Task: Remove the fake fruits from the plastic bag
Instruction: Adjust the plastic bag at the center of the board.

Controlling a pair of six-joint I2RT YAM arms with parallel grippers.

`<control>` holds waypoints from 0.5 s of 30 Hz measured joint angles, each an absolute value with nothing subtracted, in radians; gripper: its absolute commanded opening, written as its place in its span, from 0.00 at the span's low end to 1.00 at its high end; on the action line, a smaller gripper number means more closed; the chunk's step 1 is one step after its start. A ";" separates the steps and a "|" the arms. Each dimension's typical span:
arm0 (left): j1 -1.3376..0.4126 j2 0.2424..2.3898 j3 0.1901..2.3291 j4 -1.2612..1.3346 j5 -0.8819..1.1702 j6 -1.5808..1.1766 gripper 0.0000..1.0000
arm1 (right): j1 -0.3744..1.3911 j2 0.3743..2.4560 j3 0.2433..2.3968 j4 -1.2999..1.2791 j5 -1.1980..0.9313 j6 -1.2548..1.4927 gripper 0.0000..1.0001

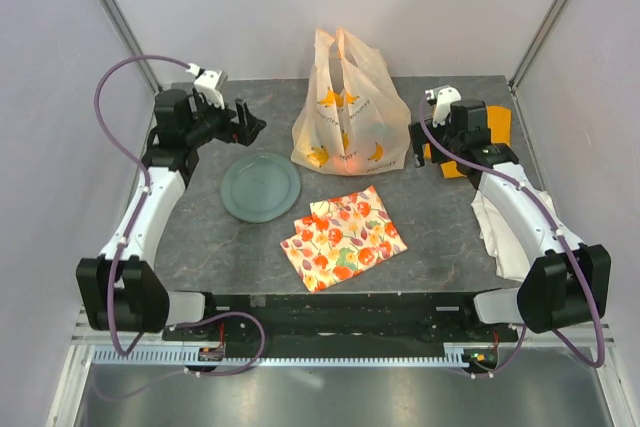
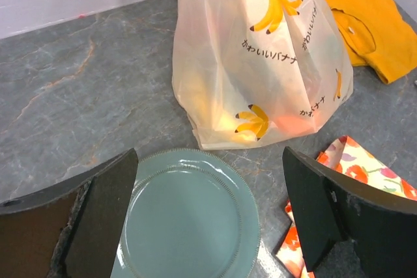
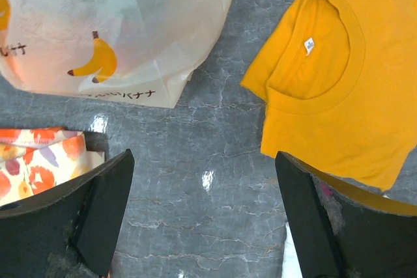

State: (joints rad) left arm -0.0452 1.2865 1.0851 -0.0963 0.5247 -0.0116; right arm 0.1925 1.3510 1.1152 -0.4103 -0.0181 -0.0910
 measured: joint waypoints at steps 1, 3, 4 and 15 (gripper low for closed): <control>-0.048 1.322 1.126 -0.109 0.529 -0.012 0.99 | 0.192 1.349 1.115 -0.413 -0.030 -0.096 0.98; -0.059 1.385 1.202 -0.135 0.531 -0.012 0.95 | 0.192 1.342 1.118 -0.421 -0.067 -0.121 0.98; -0.067 1.420 1.248 -0.148 0.530 -0.011 0.94 | 0.192 1.342 1.126 -0.430 -0.083 -0.134 0.98; -0.147 1.703 1.513 -0.173 0.478 -0.042 0.95 | 0.225 1.444 1.302 -0.421 -0.233 -0.175 0.98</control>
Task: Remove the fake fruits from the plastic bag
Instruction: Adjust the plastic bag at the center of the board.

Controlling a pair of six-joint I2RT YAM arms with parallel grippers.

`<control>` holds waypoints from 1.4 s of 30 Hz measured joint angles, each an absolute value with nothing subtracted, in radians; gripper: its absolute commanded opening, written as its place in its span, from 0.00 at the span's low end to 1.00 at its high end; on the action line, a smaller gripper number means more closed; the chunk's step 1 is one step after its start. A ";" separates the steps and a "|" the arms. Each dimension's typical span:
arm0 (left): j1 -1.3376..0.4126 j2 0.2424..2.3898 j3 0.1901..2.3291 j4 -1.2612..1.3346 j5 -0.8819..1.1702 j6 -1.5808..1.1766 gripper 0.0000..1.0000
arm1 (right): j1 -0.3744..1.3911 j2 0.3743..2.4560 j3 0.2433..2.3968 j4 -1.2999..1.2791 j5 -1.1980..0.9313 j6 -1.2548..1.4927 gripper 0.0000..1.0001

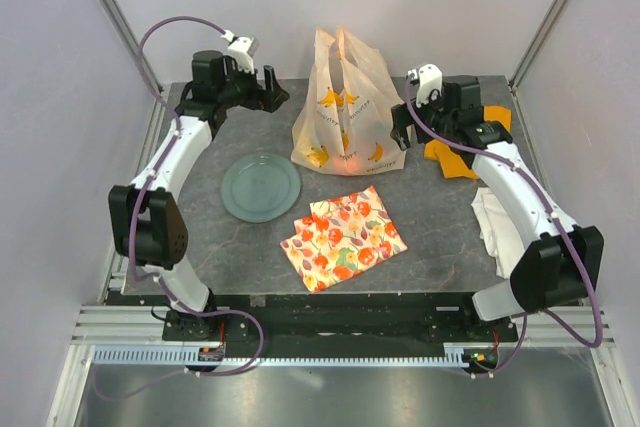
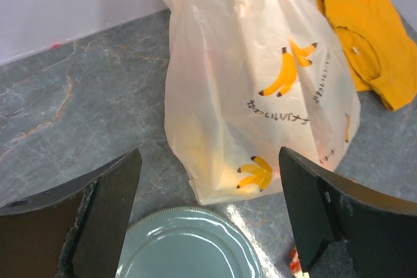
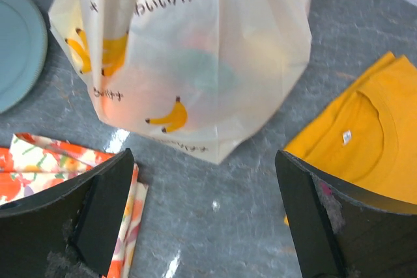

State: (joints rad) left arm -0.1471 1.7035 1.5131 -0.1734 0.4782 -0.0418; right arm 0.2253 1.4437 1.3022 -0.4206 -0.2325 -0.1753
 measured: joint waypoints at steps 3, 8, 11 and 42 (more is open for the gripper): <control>-0.179 1.784 1.552 -0.162 0.447 -0.041 0.95 | 0.235 1.491 1.353 -0.411 -0.245 -0.170 0.98; -0.233 1.885 1.628 -0.147 0.445 -0.048 0.99 | 0.237 1.526 1.378 -0.404 -0.252 -0.168 0.98; -0.247 1.938 1.700 -0.099 0.443 -0.076 0.99 | 0.252 1.566 1.390 -0.388 -0.246 -0.164 0.98; -0.318 1.987 1.705 -0.034 0.402 -0.161 0.01 | 0.354 2.242 2.009 -0.226 -0.086 -0.165 0.00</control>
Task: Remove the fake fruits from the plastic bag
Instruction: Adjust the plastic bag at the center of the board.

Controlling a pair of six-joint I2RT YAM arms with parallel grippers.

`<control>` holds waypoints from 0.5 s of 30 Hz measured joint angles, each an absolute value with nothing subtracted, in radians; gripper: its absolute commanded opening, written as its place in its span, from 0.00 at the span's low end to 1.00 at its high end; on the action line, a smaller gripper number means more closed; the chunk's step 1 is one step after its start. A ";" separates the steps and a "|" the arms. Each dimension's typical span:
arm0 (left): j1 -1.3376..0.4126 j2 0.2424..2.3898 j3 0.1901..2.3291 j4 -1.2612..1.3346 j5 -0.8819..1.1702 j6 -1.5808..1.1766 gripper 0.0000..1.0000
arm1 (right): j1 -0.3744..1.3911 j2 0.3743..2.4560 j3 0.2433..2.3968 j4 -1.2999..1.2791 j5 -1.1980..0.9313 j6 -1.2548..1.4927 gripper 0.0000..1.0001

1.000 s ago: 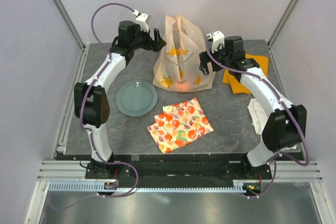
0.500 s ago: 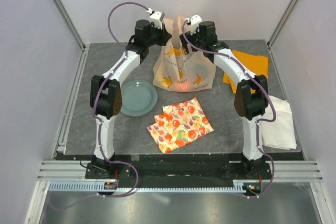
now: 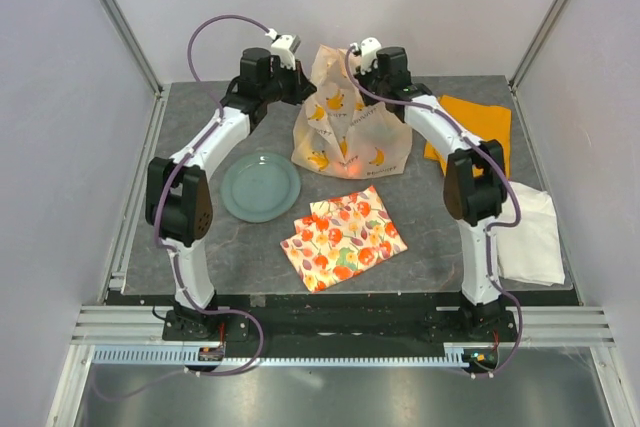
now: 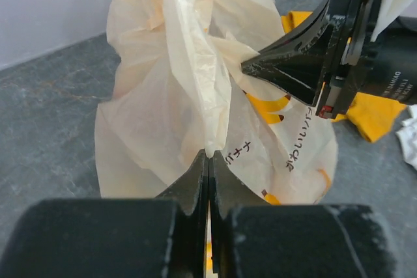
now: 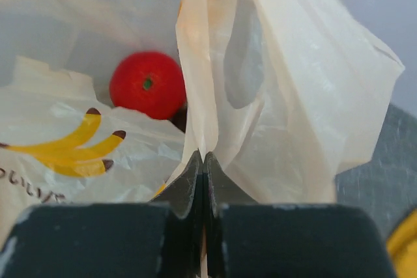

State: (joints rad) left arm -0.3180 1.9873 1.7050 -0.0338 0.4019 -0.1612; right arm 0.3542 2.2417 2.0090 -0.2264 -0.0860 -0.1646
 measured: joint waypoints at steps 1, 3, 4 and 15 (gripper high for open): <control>-0.319 1.963 1.685 -0.038 0.407 -0.170 0.01 | 0.349 2.211 1.972 -0.235 -0.089 -0.165 0.00; -0.325 1.913 1.647 -0.052 0.427 -0.186 0.01 | 0.323 2.104 1.845 -0.260 -0.104 -0.165 0.00; -0.329 1.892 1.631 -0.060 0.433 -0.191 0.02 | 0.308 2.055 1.801 -0.276 -0.107 -0.165 0.00; -0.445 1.723 1.395 -0.166 0.517 -0.193 0.02 | 0.178 1.287 1.125 -0.322 -0.164 -0.258 0.15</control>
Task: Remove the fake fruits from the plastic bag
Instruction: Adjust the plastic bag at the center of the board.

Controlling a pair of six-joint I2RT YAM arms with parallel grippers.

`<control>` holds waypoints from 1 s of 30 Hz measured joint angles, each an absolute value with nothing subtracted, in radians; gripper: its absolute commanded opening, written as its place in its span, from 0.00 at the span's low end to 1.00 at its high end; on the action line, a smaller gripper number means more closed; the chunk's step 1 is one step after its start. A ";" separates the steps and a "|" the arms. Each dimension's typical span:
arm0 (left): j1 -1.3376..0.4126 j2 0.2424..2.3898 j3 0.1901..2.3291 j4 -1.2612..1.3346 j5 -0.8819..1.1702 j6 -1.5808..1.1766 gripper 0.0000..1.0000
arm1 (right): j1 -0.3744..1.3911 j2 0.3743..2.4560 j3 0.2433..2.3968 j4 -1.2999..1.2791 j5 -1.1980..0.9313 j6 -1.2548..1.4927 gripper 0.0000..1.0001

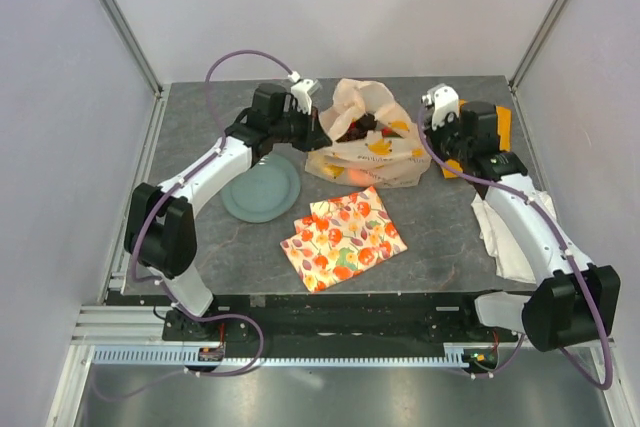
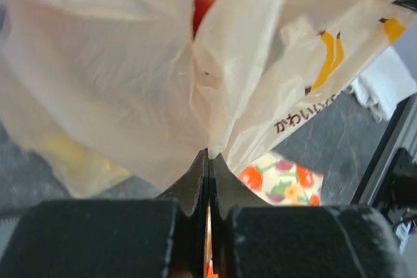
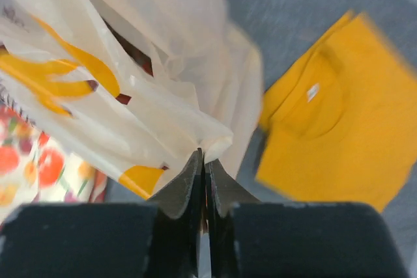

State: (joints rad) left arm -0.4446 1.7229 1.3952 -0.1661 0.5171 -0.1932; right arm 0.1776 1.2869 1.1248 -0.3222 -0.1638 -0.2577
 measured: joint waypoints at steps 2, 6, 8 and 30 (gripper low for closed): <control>-0.442 1.698 1.336 -0.197 0.508 -0.193 0.12 | 0.183 1.252 1.051 -0.355 -0.176 -0.250 0.22; -0.438 1.657 1.289 -0.303 0.508 -0.186 0.42 | 0.186 1.247 1.007 -0.494 -0.195 -0.234 0.54; -0.435 1.623 1.289 -0.331 0.517 -0.170 0.66 | 0.185 1.240 1.046 -0.572 -0.200 -0.241 0.72; -0.459 1.838 1.676 -0.279 0.405 -0.110 0.76 | 0.368 1.433 1.335 -0.585 -0.365 -0.245 0.89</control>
State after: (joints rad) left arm -0.4587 1.8378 1.6764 -0.2790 0.4049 -0.1104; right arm 0.3676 1.4330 1.3354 -0.5846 -0.3653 -0.2447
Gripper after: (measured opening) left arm 0.907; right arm 0.879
